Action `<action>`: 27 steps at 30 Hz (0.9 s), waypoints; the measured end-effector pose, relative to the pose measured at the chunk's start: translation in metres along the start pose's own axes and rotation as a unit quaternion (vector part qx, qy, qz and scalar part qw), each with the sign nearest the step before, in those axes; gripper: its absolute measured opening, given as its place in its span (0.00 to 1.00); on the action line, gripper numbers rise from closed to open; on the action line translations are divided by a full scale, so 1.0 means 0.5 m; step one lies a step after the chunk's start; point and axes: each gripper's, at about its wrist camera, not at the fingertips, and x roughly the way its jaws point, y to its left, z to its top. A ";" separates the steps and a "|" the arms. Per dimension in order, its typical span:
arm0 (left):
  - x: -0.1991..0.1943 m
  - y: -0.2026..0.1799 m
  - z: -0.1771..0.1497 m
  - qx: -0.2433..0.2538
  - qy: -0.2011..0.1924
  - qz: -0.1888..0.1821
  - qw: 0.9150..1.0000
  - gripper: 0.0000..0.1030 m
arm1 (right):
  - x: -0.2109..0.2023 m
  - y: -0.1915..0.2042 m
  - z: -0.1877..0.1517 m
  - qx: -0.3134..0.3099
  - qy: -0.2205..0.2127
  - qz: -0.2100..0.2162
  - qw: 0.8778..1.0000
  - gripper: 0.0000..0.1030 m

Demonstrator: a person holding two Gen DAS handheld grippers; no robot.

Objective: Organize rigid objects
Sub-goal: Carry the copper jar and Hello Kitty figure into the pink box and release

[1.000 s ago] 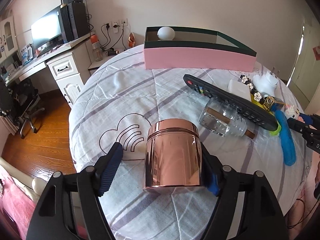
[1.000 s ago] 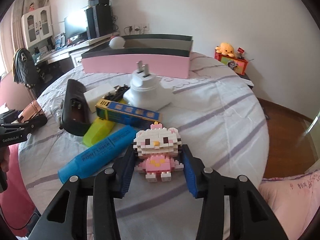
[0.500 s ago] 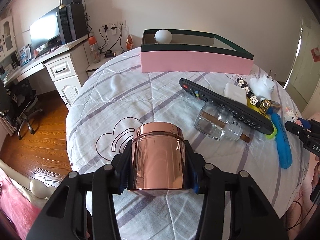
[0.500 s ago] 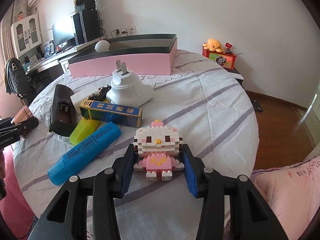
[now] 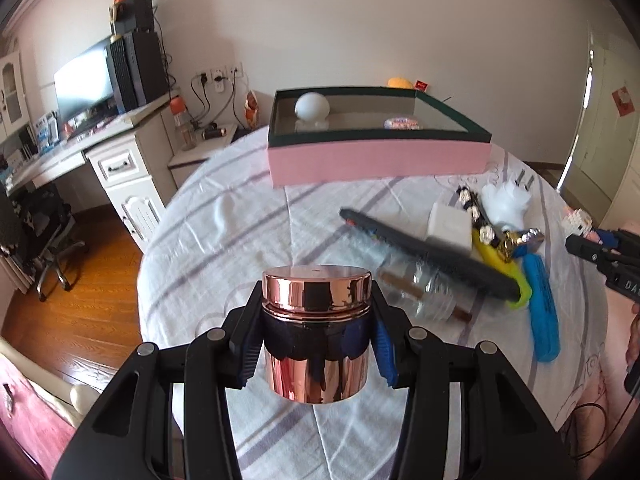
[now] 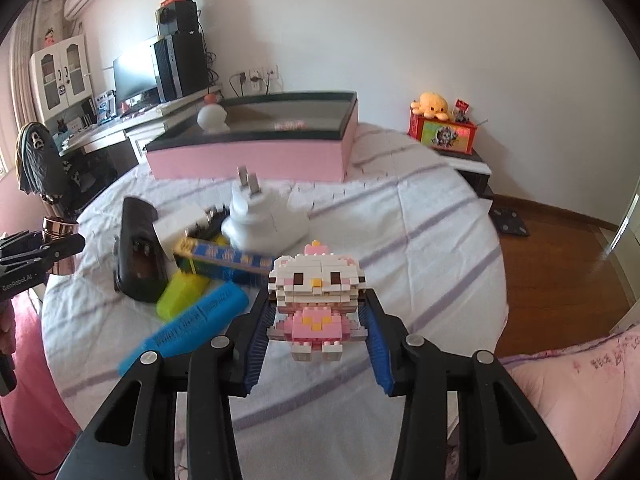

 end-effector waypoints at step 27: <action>0.204 -0.081 0.389 0.053 -0.013 -0.101 0.993 0.46 | 0.120 -0.008 0.319 -0.078 -0.033 0.055 0.995 0.43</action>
